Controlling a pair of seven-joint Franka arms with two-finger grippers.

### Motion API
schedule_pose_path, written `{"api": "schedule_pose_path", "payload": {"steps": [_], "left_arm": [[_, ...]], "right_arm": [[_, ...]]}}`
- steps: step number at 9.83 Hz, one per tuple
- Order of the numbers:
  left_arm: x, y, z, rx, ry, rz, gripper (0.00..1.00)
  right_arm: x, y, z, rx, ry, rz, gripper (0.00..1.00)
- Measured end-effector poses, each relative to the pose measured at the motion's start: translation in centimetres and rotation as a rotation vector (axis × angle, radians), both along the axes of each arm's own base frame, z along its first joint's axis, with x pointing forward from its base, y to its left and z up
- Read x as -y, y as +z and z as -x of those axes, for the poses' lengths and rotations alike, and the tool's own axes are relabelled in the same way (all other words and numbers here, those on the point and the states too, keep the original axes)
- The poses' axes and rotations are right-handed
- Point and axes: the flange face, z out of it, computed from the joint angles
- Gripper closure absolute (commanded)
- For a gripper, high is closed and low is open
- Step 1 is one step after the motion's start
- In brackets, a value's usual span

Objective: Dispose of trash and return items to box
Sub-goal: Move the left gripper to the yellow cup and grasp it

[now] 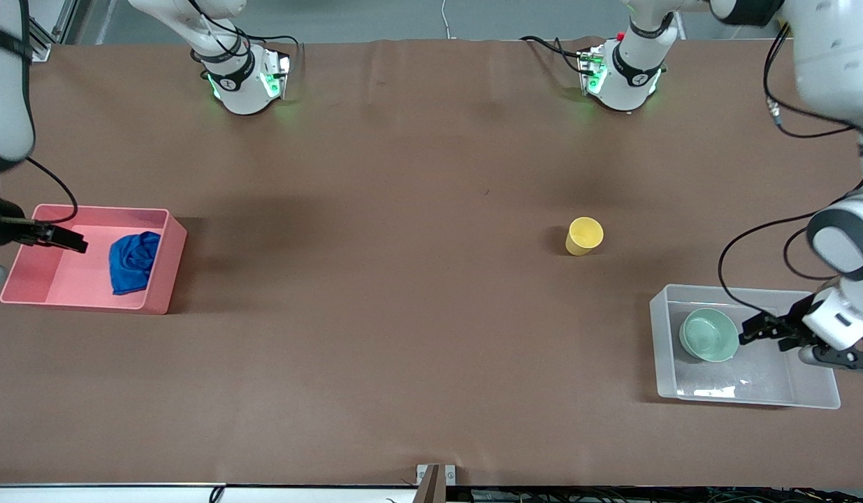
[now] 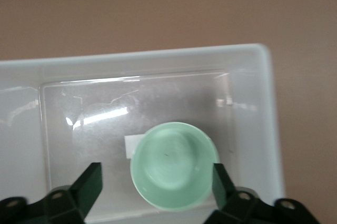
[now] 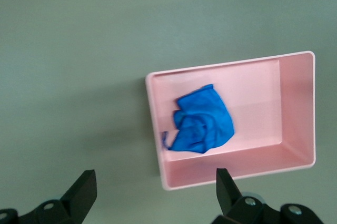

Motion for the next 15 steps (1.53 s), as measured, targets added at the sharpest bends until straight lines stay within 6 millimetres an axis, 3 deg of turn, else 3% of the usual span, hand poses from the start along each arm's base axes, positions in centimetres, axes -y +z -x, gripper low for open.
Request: {"api": "schedule_pose_path", "payload": {"steps": [1,2,4,6,8,10,12,13,15], "left_arm": [[2.3,2.3,0.9,-0.017,-0.004,-0.012,0.0],[5.5,3.5,2.3,-0.041,-0.004,-0.034,0.0],[12.4,3.4,5.8,-0.098,-0.016,-0.05,0.0],[18.1,0.6,9.4,-0.16,-0.042,-0.037,0.0],[22.4,-4.4,12.6,-0.164,-0.074,-0.03,0.0],[23.5,-8.8,15.7,-0.166,-0.093,-0.034,0.02],[23.7,-10.9,17.7,-0.207,-0.109,-0.046,0.03],[24.0,-11.5,18.4,-0.222,-0.123,-0.053,0.14],[24.5,-12.8,19.9,-0.255,-0.143,-0.06,0.9]], "right_arm": [[-1.5,3.2,1.0,0.014,-0.013,-0.001,0.0],[-1.4,6.2,2.6,0.01,-0.024,-0.007,0.0],[0.2,11.3,5.7,0.021,-0.033,-0.02,0.0],[1.2,13.1,7.0,0.037,-0.015,-0.024,0.0],[0.9,13.8,7.0,0.039,0.002,-0.025,0.0],[0.3,14.1,6.9,0.04,0.015,-0.025,0.0],[-0.1,14.1,6.8,0.039,0.024,-0.025,0.0],[-0.2,14.0,6.7,0.042,0.025,-0.034,0.0],[-0.5,14.0,6.6,0.047,0.027,-0.06,0.0]]}}
